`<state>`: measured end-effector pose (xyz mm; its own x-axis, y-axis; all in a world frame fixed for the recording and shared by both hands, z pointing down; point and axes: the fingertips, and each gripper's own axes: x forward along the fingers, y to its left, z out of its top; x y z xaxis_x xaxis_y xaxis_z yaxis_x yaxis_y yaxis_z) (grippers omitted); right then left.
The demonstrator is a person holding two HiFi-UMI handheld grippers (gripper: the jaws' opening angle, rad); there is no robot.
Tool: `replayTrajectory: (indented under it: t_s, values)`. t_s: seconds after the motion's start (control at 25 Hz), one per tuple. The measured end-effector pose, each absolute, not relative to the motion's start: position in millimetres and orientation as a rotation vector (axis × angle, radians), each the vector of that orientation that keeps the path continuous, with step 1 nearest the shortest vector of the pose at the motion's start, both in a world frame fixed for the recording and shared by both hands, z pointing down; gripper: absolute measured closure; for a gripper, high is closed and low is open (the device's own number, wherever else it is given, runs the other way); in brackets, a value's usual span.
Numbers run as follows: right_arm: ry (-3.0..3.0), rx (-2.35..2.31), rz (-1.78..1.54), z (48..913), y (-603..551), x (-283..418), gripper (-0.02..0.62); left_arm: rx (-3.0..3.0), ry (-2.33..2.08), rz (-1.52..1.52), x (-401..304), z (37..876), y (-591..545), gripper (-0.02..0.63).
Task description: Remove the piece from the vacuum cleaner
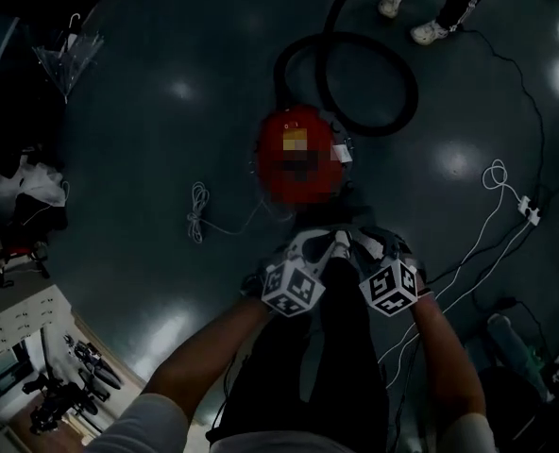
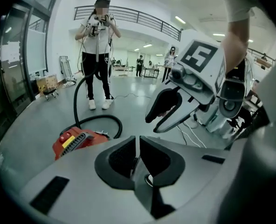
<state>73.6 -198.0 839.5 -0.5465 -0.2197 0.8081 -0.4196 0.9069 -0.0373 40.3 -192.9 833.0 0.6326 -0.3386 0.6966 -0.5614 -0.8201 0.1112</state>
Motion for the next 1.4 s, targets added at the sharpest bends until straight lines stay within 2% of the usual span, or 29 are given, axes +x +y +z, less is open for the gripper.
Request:
replayTrajectory:
  t_s: [0.28, 0.68, 0.72, 0.88, 1.0, 1.4]
  values:
    - [-2.032, 0.144, 0.037, 954.1, -192.0, 70.5, 0.463, 2.493, -0.719, 1.024, 37.9, 903.9, -198.7, 0.594]
    - [-1.914, -0.007, -0.207, 1013.3, -177.4, 69.3, 0.451, 2.479, -0.767, 0.971, 28.9, 910.9, -195.0, 0.595]
    - [-1.907, 0.001, -0.233, 1015.5, -179.3, 69.2, 0.454, 2.480, -0.770, 0.967, 28.5, 910.4, -195.5, 0.595]
    - [-1.896, -0.001, -0.273, 1019.5, -183.1, 69.6, 0.534, 2.481, -0.781, 0.952, 26.5, 908.6, -196.7, 0.595]
    - [-1.884, -0.074, -0.305, 1019.7, -173.4, 70.9, 0.555, 2.477, -0.788, 0.943, 24.4, 906.7, -196.6, 0.595]
    - [-1.864, -0.243, -0.312, 1019.5, -128.9, 69.2, 0.560, 2.473, -0.816, 0.903, 19.4, 889.5, -187.2, 0.595]
